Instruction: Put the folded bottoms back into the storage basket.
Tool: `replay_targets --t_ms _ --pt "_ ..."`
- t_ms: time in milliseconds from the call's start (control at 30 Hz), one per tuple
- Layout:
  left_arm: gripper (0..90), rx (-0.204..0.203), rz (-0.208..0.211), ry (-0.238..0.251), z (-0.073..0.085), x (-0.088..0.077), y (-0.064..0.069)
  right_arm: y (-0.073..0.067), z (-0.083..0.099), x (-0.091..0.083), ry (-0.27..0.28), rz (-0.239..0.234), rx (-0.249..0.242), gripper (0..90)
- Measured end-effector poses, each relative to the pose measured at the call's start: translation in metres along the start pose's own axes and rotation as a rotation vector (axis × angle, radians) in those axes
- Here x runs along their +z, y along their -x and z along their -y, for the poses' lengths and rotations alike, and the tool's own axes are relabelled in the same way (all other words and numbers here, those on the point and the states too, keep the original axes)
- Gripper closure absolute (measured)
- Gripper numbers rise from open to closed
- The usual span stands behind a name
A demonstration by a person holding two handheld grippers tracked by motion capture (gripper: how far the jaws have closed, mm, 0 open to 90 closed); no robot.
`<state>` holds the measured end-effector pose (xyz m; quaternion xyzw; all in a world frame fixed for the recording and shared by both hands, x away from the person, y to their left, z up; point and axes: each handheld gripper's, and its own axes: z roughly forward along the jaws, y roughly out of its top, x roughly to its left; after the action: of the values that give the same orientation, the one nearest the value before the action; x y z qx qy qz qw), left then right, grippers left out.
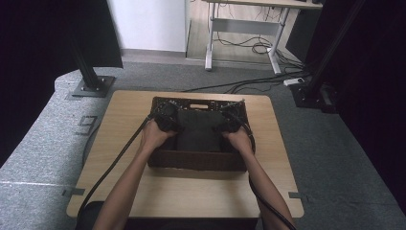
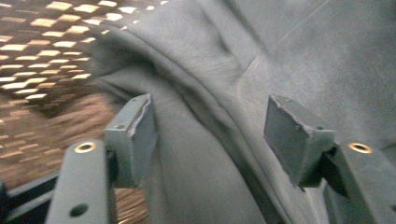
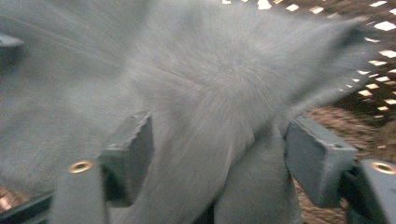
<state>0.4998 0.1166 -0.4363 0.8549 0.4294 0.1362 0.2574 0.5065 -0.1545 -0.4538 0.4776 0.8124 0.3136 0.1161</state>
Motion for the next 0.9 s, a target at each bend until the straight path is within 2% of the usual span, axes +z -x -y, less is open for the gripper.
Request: replay_targets --t_ms 133,200,367,533,667,833,900 --pt "28.8 -0.005 -0.014 0.030 -0.001 -0.013 -0.008 0.000 -0.003 -0.010 0.058 0.028 -0.020 20.1" --pt "27.9 -0.002 -0.003 0.040 -0.001 -0.017 -0.009 -0.001 -0.005 -0.015 0.075 0.020 -0.025 20.0" --pt "21.0 0.000 0.024 0.070 0.002 -0.025 -0.011 -0.004 -0.005 -0.023 0.096 -0.013 -0.045 17.6" --pt "14.5 0.023 0.032 0.095 0.008 -0.035 -0.012 -0.006 -0.002 -0.033 0.112 -0.026 -0.073 13.0" --pt "10.5 0.018 0.062 0.130 0.014 -0.044 -0.014 -0.007 -0.001 -0.042 0.129 -0.032 -0.097 9.2" --pt "2.0 0.036 0.053 0.156 0.021 -0.054 -0.013 -0.010 0.005 -0.052 0.120 -0.039 -0.126 0.0" --pt "0.9 0.037 0.052 0.171 0.023 -0.058 -0.013 -0.011 0.008 -0.055 0.121 -0.032 -0.143 0.0"
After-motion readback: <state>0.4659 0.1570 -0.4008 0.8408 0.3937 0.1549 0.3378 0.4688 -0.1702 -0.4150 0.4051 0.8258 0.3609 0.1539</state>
